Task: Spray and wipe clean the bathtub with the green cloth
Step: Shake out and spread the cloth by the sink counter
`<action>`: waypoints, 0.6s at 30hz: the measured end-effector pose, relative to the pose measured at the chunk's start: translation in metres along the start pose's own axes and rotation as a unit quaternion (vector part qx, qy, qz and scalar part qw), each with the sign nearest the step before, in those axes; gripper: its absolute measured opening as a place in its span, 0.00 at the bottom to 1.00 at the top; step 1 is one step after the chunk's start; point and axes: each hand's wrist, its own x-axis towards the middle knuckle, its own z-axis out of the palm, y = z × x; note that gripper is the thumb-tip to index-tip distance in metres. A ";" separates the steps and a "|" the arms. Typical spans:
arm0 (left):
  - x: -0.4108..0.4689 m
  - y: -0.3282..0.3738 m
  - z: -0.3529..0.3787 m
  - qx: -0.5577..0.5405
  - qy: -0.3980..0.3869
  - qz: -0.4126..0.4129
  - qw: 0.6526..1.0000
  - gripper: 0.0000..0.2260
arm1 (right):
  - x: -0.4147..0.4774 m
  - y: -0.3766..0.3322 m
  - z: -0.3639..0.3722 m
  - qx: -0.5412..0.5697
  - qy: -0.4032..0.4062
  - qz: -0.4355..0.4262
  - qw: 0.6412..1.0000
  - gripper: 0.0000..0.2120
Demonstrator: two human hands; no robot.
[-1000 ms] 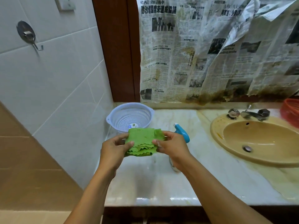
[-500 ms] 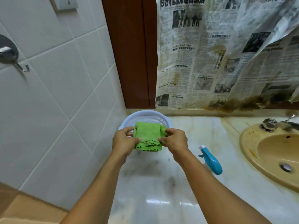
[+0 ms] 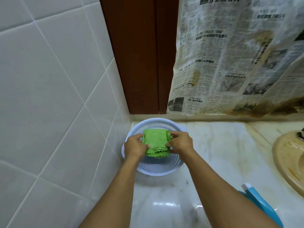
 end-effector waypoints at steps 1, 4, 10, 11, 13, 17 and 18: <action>0.004 -0.003 0.004 0.012 -0.003 0.000 1.000 0.18 | 0.007 0.001 0.003 -0.022 0.003 -0.003 1.000 0.24; 0.014 -0.009 0.012 0.062 -0.010 0.002 0.998 0.21 | 0.023 0.006 0.013 -0.092 0.002 -0.020 0.996 0.25; 0.027 -0.015 0.025 0.171 -0.010 -0.021 0.985 0.11 | 0.039 0.015 0.026 -0.184 -0.022 -0.020 0.983 0.25; 0.028 -0.015 0.026 0.181 -0.007 -0.022 0.983 0.11 | 0.040 0.015 0.026 -0.195 -0.020 -0.023 0.980 0.24; 0.029 -0.015 0.029 0.204 -0.008 -0.020 0.979 0.12 | 0.040 0.016 0.026 -0.236 -0.020 -0.032 0.971 0.20; 0.028 -0.019 0.034 0.230 -0.003 -0.019 0.973 0.09 | 0.038 0.023 0.031 -0.286 -0.010 -0.043 0.957 0.13; 0.028 -0.019 0.035 0.230 0.000 -0.021 0.973 0.09 | 0.038 0.023 0.032 -0.288 -0.003 -0.046 0.956 0.12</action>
